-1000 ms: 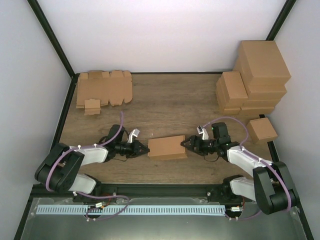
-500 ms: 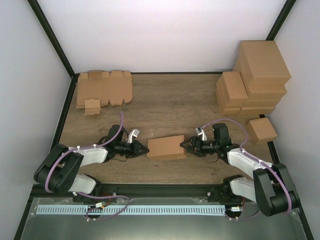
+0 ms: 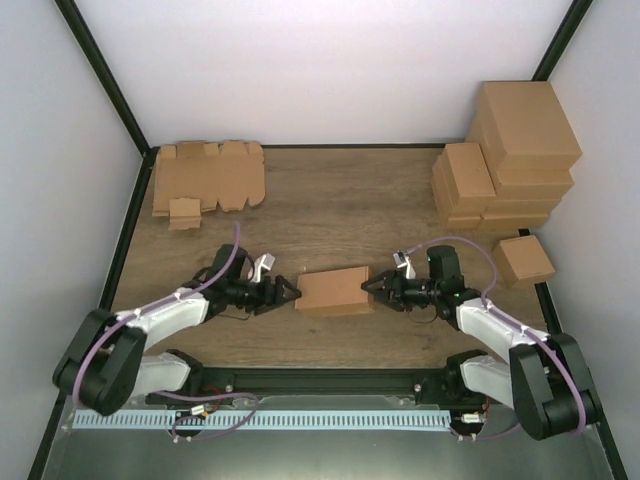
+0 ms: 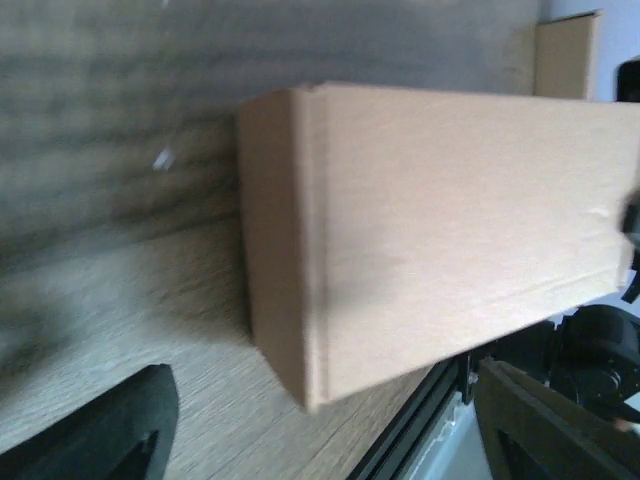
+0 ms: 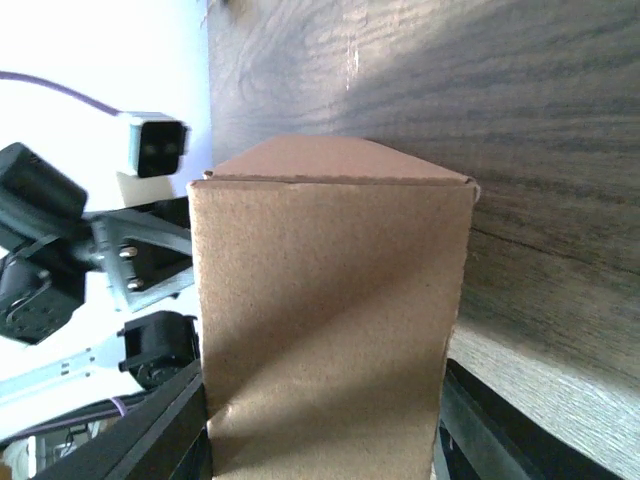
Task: Fold the paper box
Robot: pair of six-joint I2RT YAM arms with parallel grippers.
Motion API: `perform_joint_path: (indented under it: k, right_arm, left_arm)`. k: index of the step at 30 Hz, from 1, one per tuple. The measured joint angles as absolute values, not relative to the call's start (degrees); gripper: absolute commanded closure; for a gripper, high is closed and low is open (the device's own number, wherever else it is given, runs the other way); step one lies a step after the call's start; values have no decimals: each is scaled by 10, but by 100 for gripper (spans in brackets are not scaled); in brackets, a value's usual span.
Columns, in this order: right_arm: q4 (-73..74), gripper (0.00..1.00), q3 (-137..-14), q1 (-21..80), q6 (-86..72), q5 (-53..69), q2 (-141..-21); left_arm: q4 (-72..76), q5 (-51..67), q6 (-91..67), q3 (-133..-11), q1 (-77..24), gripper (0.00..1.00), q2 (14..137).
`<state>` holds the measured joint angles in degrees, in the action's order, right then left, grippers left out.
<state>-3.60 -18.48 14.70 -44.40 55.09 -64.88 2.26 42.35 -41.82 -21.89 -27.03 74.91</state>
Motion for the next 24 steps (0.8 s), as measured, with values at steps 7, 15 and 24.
perform_joint_path:
  k: [7,15,24]
  right_arm:
    - [-58,53,-186,145,-516,484,-592]
    - [-81,57,-218,121,-655,310,-486]
    - [-166,61,-264,74,-768,52,-450]
  left_arm:
    - [-105,365,-383,-338,-270,9,608]
    - [-171,343,-370,-393,-270,9,548]
    - [-198,348,-370,-369,-270,9,549]
